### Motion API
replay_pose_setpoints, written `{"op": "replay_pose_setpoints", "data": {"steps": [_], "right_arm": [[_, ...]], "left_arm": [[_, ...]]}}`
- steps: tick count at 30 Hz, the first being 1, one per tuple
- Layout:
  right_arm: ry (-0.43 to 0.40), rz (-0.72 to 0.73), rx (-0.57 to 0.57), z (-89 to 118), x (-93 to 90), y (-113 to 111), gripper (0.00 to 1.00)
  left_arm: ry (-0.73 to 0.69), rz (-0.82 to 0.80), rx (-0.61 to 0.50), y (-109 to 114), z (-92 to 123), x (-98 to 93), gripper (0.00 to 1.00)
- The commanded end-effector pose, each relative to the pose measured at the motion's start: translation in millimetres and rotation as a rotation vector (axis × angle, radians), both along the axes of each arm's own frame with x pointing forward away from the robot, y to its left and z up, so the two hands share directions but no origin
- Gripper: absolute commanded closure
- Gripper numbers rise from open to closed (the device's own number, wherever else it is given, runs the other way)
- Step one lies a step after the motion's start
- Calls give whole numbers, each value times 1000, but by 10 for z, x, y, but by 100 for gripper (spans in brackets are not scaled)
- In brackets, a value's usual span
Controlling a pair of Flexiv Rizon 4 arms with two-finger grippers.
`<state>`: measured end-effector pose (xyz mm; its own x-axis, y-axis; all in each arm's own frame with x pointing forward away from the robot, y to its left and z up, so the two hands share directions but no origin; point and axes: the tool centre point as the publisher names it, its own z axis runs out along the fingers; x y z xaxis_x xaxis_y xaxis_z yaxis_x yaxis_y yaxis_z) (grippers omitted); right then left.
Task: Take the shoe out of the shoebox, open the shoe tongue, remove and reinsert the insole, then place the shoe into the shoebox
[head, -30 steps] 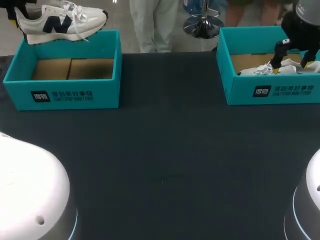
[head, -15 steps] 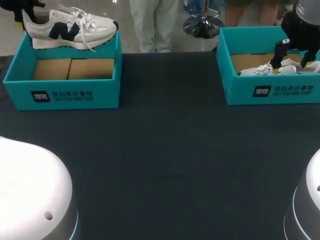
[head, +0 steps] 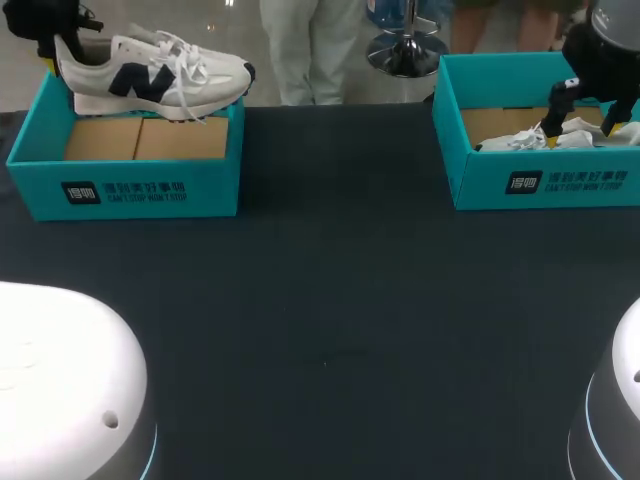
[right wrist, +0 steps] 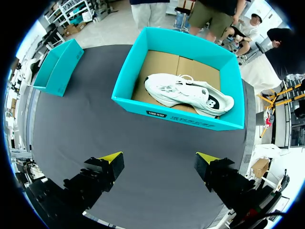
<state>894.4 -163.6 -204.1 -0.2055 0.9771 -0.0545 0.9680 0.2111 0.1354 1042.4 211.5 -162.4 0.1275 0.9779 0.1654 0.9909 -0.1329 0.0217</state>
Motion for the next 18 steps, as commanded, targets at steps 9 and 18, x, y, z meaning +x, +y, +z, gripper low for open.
{"op": "replay_pose_setpoints", "data": {"steps": [9, 18], "right_arm": [[1, 0, -1, -2, 5, 2, 0], [1, 0, -1, -2, 5, 2, 0]], "left_arm": [[-129, -31, 7, -390, 22, -572, 100], [-125, -54, 10, -595, -14, -912, 100]]}}
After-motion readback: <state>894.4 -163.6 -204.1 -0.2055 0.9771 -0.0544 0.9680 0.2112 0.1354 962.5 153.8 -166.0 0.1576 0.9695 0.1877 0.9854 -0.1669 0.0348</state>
